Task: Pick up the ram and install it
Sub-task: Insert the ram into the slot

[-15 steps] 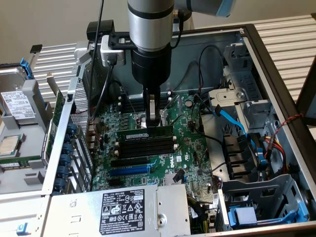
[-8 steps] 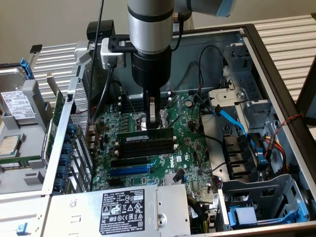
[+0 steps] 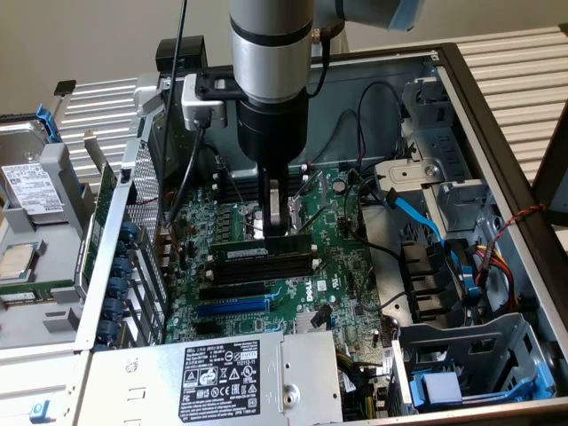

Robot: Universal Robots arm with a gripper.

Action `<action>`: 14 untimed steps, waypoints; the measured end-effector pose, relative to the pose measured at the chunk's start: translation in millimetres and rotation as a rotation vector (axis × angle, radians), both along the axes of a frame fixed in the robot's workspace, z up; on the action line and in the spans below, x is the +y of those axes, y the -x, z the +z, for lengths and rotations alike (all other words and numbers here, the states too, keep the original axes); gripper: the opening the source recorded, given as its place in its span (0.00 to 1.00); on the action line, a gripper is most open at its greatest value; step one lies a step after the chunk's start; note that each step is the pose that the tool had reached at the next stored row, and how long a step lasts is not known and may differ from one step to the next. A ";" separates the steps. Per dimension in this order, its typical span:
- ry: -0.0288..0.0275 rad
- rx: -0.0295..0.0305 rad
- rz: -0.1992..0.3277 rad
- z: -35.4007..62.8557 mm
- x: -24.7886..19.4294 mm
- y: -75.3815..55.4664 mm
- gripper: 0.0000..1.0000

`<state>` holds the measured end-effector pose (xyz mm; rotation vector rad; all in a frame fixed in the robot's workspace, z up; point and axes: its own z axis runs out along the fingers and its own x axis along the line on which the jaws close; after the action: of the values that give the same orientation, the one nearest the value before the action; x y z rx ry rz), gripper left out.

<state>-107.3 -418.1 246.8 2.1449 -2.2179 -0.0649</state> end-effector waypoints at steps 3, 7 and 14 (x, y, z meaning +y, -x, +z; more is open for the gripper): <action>0.0019 -0.0001 0.000 -2.9 0.0 0.0 0.13; 0.0032 -0.0003 0.000 -4.3 0.0 0.0 0.13; 0.0091 -0.0056 0.000 -6.6 1.4 0.2 0.13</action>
<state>-107.5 -416.7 240.2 2.1432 -2.2168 -0.0488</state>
